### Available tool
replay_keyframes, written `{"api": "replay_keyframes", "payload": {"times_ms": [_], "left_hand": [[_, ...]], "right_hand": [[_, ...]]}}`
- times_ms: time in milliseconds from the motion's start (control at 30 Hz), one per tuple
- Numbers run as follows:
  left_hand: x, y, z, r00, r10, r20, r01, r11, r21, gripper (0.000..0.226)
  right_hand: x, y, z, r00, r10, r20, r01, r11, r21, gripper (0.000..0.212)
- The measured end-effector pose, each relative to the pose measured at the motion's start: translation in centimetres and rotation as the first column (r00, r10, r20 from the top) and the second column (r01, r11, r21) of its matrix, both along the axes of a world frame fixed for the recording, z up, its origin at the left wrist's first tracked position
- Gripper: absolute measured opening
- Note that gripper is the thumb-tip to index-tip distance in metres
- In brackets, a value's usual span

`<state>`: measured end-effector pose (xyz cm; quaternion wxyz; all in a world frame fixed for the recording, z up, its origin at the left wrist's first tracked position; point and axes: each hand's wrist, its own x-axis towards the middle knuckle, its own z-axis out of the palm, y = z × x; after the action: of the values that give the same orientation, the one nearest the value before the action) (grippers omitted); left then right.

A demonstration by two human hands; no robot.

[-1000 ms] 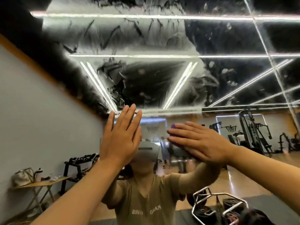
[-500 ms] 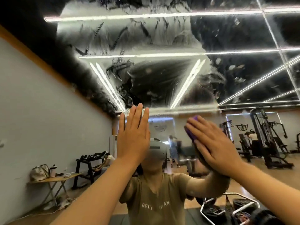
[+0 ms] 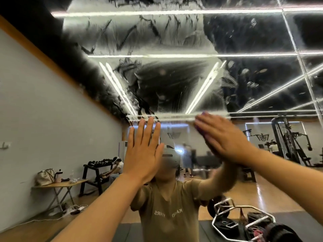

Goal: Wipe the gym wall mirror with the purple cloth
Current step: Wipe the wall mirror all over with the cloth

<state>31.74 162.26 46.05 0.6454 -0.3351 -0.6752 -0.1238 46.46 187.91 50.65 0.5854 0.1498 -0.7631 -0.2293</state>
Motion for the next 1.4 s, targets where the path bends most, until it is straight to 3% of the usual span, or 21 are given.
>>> {"api": "replay_keyframes", "payload": {"times_ms": [133, 267, 367, 467, 567, 700, 800, 867, 967, 1100, 1167, 1233, 1300, 1400], "left_hand": [[0.2, -0.1, 0.0, 1.0, 0.008, -0.015, -0.008, 1.0, 0.002, 0.064], [0.3, 0.3, -0.1, 1.0, 0.002, -0.016, -0.002, 1.0, 0.015, 0.064], [0.3, 0.3, 0.0, 1.0, -0.001, -0.004, 0.001, 1.0, 0.016, 0.063], [0.4, 0.1, 0.3, 1.0, -0.008, 0.012, 0.008, 1.0, -0.015, 0.064], [0.8, -0.6, 0.2, 0.997, -0.038, 0.069, 0.043, 0.995, -0.086, 0.069], [1.2, -2.1, -0.5, 0.989, -0.111, 0.098, 0.125, 0.981, -0.148, 0.069], [0.1, -3.8, -2.3, 0.996, -0.069, 0.049, 0.074, 0.99, -0.116, 0.069], [-0.8, -4.7, -3.1, 0.998, -0.05, 0.027, 0.052, 0.994, -0.093, 0.068], [-1.4, -5.0, -3.6, 1.0, -0.026, -0.008, 0.025, 0.996, -0.09, 0.067], [-1.6, -4.8, -3.6, 0.999, -0.009, -0.033, 0.006, 0.997, -0.083, 0.066], [-1.7, -4.8, -3.6, 0.999, -0.009, -0.032, 0.006, 0.996, -0.085, 0.067], [-1.7, -4.9, -3.6, 0.999, -0.023, -0.029, 0.021, 0.995, -0.093, 0.067], [-1.7, -5.1, -3.6, 0.998, -0.057, -0.032, 0.054, 0.993, -0.101, 0.068], [-1.8, -5.7, -3.7, 0.993, -0.114, -0.018, 0.112, 0.989, -0.098, 0.072]], "right_hand": [[-0.9, -0.2, 5.4, 0.989, -0.009, -0.146, -0.024, 0.975, -0.22, 0.054], [-1.6, -1.7, 1.3, 0.967, 0.046, -0.249, -0.125, 0.942, -0.313, 0.053], [-1.1, -2.4, -7.2, 0.985, 0.068, -0.16, -0.1, 0.975, -0.197, 0.053], [0.0, -1.1, -15.8, 0.999, -0.04, -0.02, 0.039, 0.999, -0.014, 0.053], [0.8, 0.0, -20.1, 0.988, -0.117, 0.096, 0.109, 0.99, 0.084, 0.054], [1.5, 0.1, -17.7, 0.98, -0.126, 0.154, 0.083, 0.963, 0.257, 0.053], [1.0, 0.0, -13.2, 0.968, -0.146, 0.205, 0.042, 0.896, 0.442, 0.05], [-0.1, -0.9, -8.9, 0.964, -0.125, 0.236, -0.004, 0.876, 0.482, 0.048], [-1.5, -3.2, -0.6, 0.979, -0.031, 0.203, -0.046, 0.93, 0.364, 0.048], [-2.9, -6.4, 6.6, 0.999, 0.036, -0.019, -0.036, 0.999, -0.009, 0.054], [-3.8, -7.1, 6.7, 0.994, 0.03, -0.102, -0.043, 0.992, -0.12, 0.056], [-4.2, -7.5, 5.3, 0.989, 0.044, -0.139, -0.062, 0.99, -0.129, 0.055], [-4.3, -7.7, 2.9, 0.99, 0.066, -0.126, -0.071, 0.997, -0.038, 0.053], [-4.3, -8.5, -2.7, 0.999, 0.042, 0.01, -0.043, 0.99, 0.133, 0.052]]}}
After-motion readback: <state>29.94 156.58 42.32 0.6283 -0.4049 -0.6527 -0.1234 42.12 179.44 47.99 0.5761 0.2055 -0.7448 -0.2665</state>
